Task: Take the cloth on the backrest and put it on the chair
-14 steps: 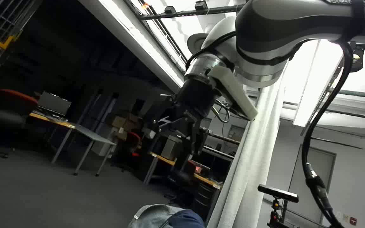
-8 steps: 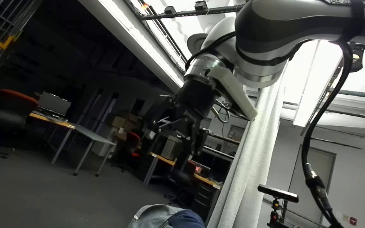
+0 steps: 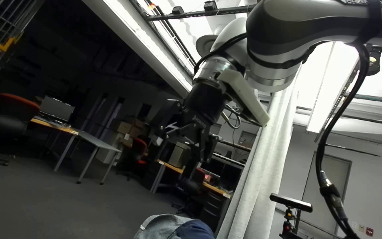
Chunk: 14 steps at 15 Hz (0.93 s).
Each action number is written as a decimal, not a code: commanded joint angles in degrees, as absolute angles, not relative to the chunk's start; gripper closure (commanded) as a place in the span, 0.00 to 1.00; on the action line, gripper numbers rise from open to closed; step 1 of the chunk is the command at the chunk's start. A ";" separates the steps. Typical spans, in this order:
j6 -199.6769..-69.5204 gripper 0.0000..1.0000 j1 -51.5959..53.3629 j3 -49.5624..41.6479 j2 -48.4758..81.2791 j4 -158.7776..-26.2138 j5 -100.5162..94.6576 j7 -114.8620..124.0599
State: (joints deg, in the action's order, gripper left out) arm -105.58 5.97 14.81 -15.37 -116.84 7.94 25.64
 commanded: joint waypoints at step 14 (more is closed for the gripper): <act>-110.77 0.00 3.91 8.18 -4.99 -110.46 -5.04 13.85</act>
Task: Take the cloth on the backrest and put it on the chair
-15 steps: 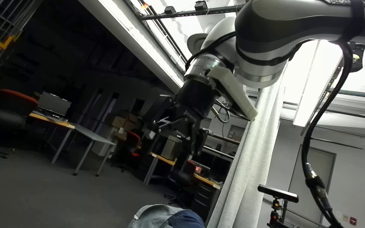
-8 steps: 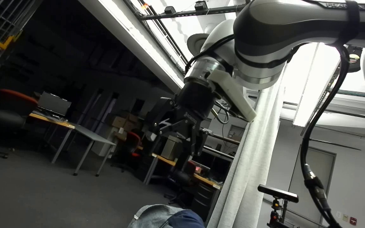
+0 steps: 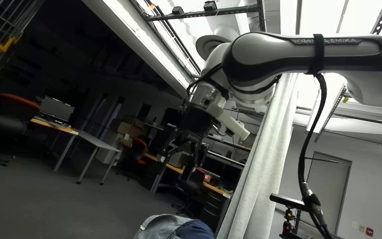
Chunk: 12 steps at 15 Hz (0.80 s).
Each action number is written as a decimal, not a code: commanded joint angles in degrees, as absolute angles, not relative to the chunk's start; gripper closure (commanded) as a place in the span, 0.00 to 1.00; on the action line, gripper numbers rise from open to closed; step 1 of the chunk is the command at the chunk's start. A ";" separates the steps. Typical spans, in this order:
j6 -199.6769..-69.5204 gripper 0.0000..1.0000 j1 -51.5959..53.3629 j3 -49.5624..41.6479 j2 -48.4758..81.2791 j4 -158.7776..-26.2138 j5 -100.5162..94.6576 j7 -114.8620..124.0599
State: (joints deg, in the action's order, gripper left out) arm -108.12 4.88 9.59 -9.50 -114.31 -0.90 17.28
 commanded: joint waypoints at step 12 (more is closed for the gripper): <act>-106.83 0.00 0.29 0.62 10.39 -95.27 -12.04 -7.17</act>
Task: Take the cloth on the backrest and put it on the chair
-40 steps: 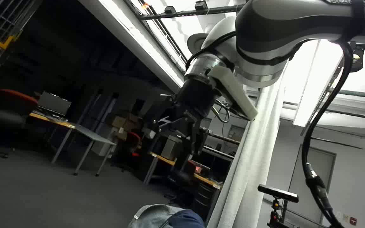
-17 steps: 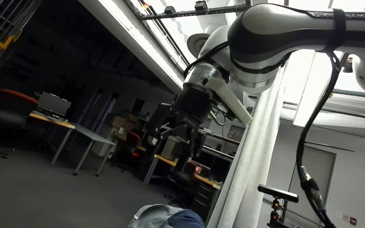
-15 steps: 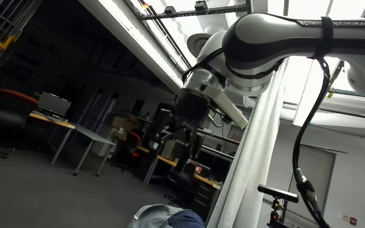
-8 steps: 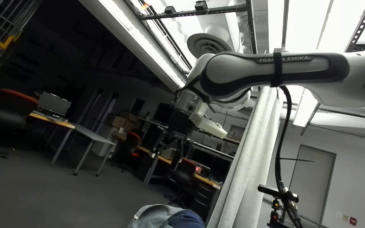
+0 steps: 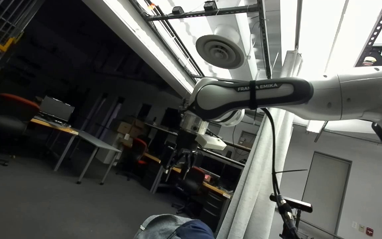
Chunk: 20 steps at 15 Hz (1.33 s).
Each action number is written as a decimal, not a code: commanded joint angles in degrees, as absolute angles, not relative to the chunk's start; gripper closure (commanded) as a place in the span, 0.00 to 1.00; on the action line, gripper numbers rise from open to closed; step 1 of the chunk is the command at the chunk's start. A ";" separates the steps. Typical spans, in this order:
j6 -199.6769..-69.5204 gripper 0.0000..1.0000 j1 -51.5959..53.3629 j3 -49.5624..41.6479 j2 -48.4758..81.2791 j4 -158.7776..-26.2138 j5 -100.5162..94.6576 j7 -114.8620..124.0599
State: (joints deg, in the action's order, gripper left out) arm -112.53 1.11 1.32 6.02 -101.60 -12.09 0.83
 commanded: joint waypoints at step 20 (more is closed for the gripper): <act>-102.74 0.00 -1.24 -0.96 15.85 -90.96 -16.51 -16.83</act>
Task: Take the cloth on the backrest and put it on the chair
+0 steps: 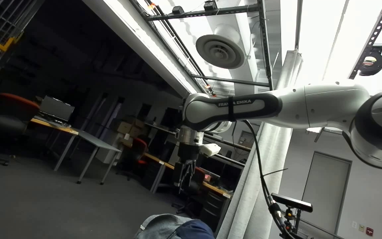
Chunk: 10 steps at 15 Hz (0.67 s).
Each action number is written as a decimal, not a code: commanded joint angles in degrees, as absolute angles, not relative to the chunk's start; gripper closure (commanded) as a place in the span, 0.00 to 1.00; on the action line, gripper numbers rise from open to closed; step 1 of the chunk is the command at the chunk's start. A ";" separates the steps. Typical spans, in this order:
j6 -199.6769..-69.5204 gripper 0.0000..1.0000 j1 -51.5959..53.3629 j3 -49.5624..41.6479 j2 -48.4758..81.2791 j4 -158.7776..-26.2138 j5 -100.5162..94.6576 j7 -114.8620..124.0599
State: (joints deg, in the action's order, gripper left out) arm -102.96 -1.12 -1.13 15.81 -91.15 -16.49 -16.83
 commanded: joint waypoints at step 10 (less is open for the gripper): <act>-102.71 0.00 -1.36 -0.93 18.11 -90.80 -17.13 -18.60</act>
